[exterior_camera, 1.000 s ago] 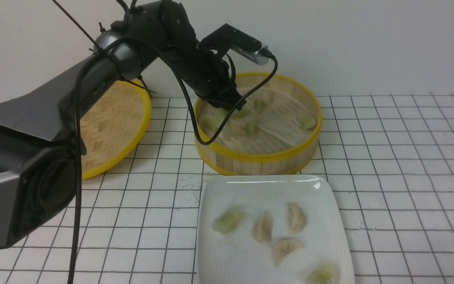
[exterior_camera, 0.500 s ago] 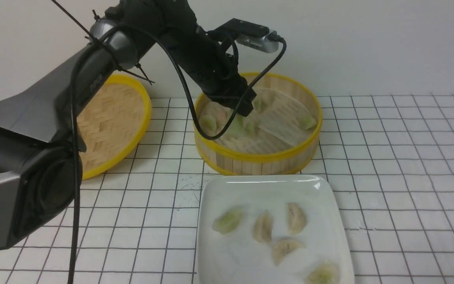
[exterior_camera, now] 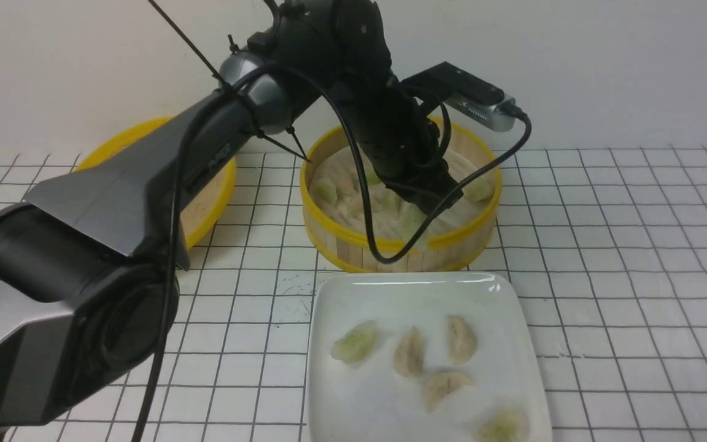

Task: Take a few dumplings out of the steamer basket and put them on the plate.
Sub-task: Use the left arm to put the dumpling into the plate

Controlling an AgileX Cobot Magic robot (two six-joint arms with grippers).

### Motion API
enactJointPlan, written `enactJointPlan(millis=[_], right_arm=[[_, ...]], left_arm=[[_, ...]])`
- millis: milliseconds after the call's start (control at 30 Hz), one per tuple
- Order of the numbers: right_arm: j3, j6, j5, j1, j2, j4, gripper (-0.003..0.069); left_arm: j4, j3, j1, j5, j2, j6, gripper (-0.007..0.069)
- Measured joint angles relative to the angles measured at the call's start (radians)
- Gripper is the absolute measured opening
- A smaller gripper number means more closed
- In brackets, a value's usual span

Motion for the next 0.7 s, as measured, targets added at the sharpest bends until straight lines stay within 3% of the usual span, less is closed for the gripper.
enactJointPlan(millis=[400, 700], right_arm=[[0.0, 0.0, 0.0, 0.0, 0.0, -0.001, 0.0192], [0.0, 0.0, 0.0, 0.0, 0.0, -0.001, 0.0192]], left_arm=[[-0.016, 0.224, -0.014, -0.001, -0.074, -0.079, 0.0035], [-0.025, 0.235, -0.034, -0.001, -0.088, -0.086, 0.0035]])
